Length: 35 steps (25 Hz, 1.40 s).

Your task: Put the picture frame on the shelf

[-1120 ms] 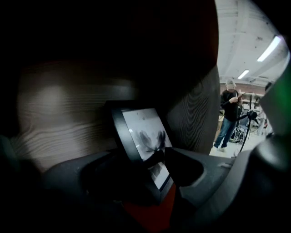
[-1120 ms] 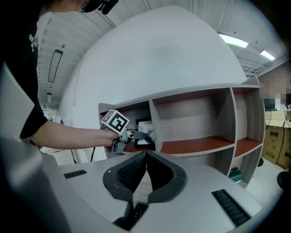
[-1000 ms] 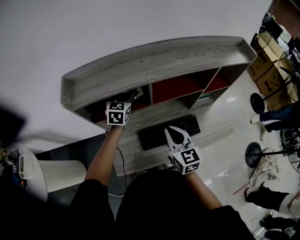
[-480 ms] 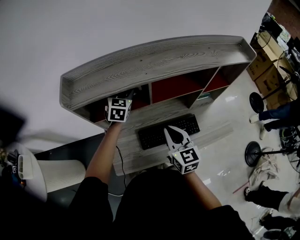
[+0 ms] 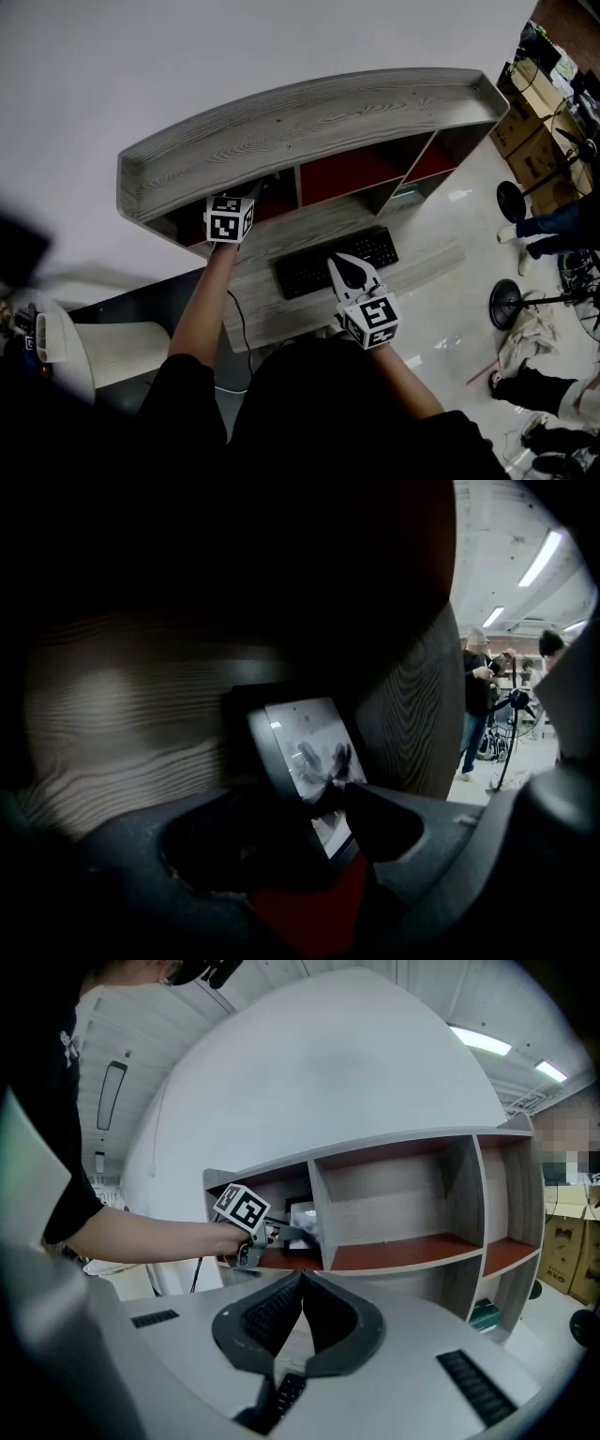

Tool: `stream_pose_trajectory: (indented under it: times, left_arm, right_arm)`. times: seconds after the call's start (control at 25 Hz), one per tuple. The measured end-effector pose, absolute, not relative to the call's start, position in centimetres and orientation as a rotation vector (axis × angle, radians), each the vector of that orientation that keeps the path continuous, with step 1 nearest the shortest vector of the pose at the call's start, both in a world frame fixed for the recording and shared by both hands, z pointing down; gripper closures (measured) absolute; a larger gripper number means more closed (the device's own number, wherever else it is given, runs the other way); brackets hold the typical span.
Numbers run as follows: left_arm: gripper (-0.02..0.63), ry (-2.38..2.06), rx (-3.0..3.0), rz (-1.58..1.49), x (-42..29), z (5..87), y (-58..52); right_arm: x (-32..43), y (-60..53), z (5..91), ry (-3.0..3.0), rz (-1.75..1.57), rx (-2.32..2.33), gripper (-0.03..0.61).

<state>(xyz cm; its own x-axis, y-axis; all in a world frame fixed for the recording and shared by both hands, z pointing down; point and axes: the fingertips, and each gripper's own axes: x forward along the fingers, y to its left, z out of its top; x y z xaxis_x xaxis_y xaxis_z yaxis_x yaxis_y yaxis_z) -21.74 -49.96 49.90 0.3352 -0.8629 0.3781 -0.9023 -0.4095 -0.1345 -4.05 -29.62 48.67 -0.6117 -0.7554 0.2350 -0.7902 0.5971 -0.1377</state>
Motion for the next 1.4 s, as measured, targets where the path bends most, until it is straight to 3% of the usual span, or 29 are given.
stream_pose_trajectory:
  times: [0.64, 1.4]
  left_arm:
    - [0.298, -1.764, 2.390, 0.369, -24.4, 49.6, -44.9]
    - [0.301, -1.840, 2.173, 0.010, -24.4, 50.0, -26.5]
  right_arm:
    - [-3.5, -31.0, 48.6, -2.668, 0.324, 1.298, 0.566]
    - [-5.3, -32.4, 47.3, -2.707, 0.240, 1.222, 0.566]
